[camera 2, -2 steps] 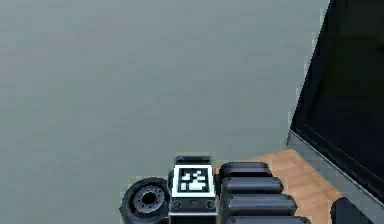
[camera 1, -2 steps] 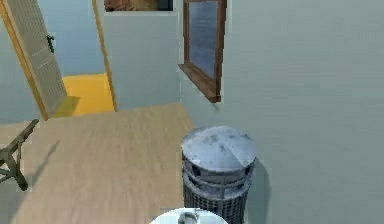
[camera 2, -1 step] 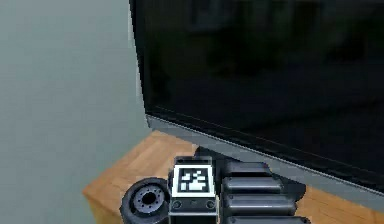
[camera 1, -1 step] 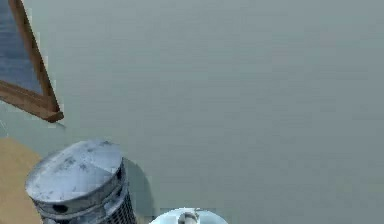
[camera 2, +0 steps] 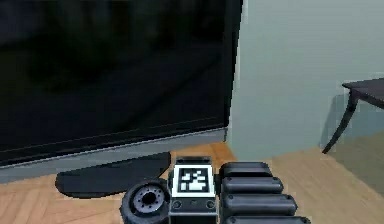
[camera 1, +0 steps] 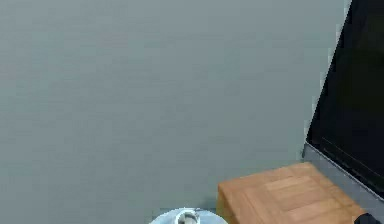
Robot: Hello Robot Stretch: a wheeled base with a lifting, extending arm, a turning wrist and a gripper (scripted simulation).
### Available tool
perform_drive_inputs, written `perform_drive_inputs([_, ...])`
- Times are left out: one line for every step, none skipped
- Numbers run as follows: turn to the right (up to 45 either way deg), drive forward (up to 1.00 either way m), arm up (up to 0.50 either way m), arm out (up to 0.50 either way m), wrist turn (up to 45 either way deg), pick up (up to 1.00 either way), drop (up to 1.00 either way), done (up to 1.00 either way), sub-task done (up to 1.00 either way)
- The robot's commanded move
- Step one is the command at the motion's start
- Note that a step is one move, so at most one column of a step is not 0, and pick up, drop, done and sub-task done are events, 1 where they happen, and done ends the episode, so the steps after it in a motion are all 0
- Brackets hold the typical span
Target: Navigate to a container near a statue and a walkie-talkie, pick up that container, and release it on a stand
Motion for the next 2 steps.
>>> perform_drive_inputs([45.0, 0.00, 0.00, 0.00, 0.0, 0.00, 0.00, 0.00, 0.00])
perform_drive_inputs([-45.0, 0.00, 0.00, 0.00, 0.0, 0.00, 0.00, 0.00, 0.00])
